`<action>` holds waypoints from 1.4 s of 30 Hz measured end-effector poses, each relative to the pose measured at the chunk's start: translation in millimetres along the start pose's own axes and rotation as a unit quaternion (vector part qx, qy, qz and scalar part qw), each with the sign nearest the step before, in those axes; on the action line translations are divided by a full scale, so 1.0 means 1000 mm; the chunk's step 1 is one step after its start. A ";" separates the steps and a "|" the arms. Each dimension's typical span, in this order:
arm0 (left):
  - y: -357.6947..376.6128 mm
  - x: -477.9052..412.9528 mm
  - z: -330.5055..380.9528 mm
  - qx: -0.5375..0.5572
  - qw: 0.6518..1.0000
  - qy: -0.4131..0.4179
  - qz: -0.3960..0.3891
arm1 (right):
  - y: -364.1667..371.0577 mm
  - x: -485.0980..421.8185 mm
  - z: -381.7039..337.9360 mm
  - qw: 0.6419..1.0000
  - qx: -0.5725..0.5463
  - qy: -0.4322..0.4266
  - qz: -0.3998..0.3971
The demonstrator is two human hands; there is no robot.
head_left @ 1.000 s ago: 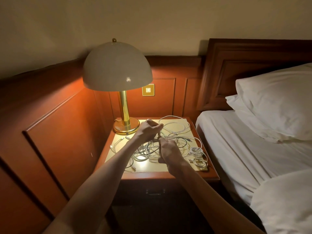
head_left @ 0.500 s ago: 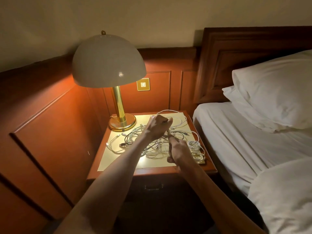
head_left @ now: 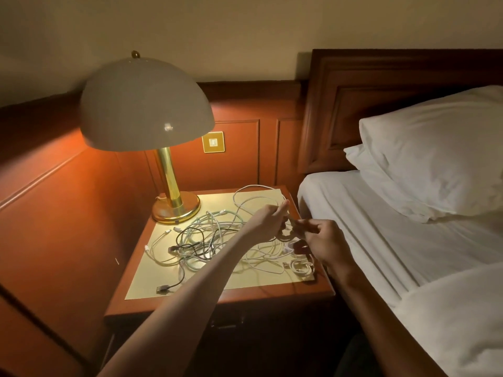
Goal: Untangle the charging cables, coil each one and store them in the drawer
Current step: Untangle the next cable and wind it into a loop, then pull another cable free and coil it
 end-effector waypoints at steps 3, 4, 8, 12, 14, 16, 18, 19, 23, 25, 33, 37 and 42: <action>0.013 -0.014 0.003 -0.032 0.999 0.015 0.028 | -0.024 -0.019 0.020 0.999 0.000 0.011 0.041; 0.017 -0.019 -0.001 -0.062 0.997 0.018 0.043 | -0.033 -0.026 0.028 0.998 0.000 0.015 0.059; 0.049 -0.038 -0.043 -0.217 0.976 -0.023 -0.013 | -0.064 -0.051 0.071 0.988 -0.090 0.070 0.105; 0.063 -0.043 -0.070 -0.250 0.967 -0.042 -0.021 | -0.076 -0.069 0.108 0.979 -0.141 0.108 0.104; 0.060 -0.047 -0.071 -0.258 0.966 -0.020 0.000 | -0.077 -0.075 0.117 0.976 -0.154 0.113 0.103; 0.060 -0.050 -0.072 -0.261 0.965 -0.001 -0.011 | -0.075 -0.080 0.122 0.976 -0.160 0.112 0.097; 0.064 -0.051 -0.074 -0.244 0.969 -0.001 -0.037 | -0.071 -0.086 0.125 0.976 -0.162 0.116 0.091; 0.066 -0.052 -0.075 -0.234 0.971 -0.012 -0.053 | -0.069 -0.089 0.127 0.975 -0.163 0.120 0.090; 0.072 -0.059 -0.079 -0.221 0.971 -0.049 -0.074 | -0.061 -0.099 0.135 0.974 -0.148 0.137 0.100; 0.073 -0.066 -0.080 -0.226 0.970 -0.063 -0.070 | -0.060 -0.102 0.138 0.972 -0.143 0.151 0.114; 0.070 -0.075 -0.074 -0.314 0.946 -0.050 -0.063 | -0.056 -0.115 0.153 0.965 -0.121 0.194 0.128; 0.000 -0.071 -0.048 -0.230 0.972 -0.046 0.028 | -0.040 -0.131 0.151 0.968 -0.097 0.216 0.087; -0.107 -0.051 -0.021 -0.102 0.987 -0.016 0.124 | -0.006 -0.162 0.137 0.967 -0.045 0.247 0.036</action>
Point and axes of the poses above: each hand's wrist, its own x-axis away from the middle knuckle, its own y-axis out of the palm, z = x × y, the point moved 7 cm from there along -x, towards the middle knuckle, and after that the axes turned 2 degrees about y, right-handed, at the moved point
